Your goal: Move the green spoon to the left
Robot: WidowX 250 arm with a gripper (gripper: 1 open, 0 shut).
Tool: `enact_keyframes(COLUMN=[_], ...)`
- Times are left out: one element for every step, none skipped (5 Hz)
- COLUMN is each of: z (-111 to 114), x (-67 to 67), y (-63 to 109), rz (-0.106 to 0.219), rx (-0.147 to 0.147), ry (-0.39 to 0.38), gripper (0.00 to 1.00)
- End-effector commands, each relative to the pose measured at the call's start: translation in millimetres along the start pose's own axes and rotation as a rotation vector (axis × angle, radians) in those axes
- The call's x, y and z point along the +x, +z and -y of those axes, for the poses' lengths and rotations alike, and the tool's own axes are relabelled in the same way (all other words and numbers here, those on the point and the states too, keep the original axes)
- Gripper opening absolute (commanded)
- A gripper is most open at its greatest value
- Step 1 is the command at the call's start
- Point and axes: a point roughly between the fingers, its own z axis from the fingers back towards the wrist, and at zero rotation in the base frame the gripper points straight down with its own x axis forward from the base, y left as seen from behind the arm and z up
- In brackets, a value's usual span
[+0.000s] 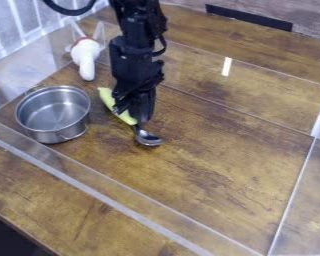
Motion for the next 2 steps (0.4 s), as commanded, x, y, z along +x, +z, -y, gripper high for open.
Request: enact_keyframes(z=[12, 10], x=[9.3, 22.5], y=[11.5, 11.2], rz=[-0.003, -0.003], rx=[-0.031, -0.022], ry=[0.004, 0.054], gripper=[0.00, 0.00])
